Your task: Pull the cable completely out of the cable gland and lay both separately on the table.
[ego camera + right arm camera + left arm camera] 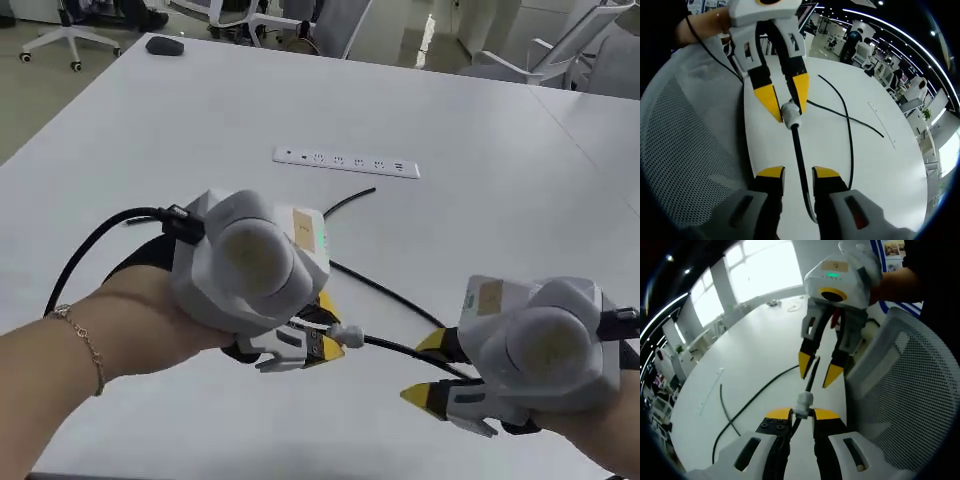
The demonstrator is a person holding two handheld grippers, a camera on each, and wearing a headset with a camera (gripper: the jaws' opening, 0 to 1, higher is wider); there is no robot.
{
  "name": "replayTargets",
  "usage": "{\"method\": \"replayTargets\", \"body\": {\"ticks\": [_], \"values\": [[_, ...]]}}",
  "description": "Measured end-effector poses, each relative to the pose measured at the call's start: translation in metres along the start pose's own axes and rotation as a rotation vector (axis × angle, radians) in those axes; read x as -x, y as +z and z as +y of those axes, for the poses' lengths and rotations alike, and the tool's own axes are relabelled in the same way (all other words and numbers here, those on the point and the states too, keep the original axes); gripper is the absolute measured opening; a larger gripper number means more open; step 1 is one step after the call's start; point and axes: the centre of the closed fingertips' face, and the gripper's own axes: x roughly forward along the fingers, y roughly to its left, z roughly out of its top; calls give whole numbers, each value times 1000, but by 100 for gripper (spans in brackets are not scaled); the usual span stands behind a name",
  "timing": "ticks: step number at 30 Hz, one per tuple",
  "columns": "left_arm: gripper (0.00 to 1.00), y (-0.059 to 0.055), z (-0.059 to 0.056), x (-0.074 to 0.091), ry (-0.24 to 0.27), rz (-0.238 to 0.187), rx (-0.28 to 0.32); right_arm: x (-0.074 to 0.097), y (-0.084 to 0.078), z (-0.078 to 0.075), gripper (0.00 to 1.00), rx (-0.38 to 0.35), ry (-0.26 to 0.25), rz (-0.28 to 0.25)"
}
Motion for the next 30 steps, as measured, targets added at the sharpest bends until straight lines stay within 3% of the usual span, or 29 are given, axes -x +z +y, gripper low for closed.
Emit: {"method": "replayTargets", "body": {"ticks": [3, 6, 11, 17, 20, 22, 30], "values": [[17, 1, -4, 2, 5, 1, -1, 3, 14, 6, 21, 18, 14, -27], [17, 2, -9, 4, 11, 11, -5, 5, 20, 15, 21, 63, 25, -7], [17, -1, -18, 11, 31, 22, 0, 7, 32, 30, 16, 63, 20, -19], [17, -9, -30, 15, 41, 54, -21, 3, 37, 41, 14, 60, -1, -27], [17, -11, -36, 15, 22, 42, 4, -2, 37, 49, 7, 93, 15, -26], [17, -14, -37, 15, 22, 47, 5, -3, 35, 47, 4, 133, -4, -10], [17, -21, -44, 18, 21, 44, 49, -7, 33, 53, 4, 100, 20, -39]]}}
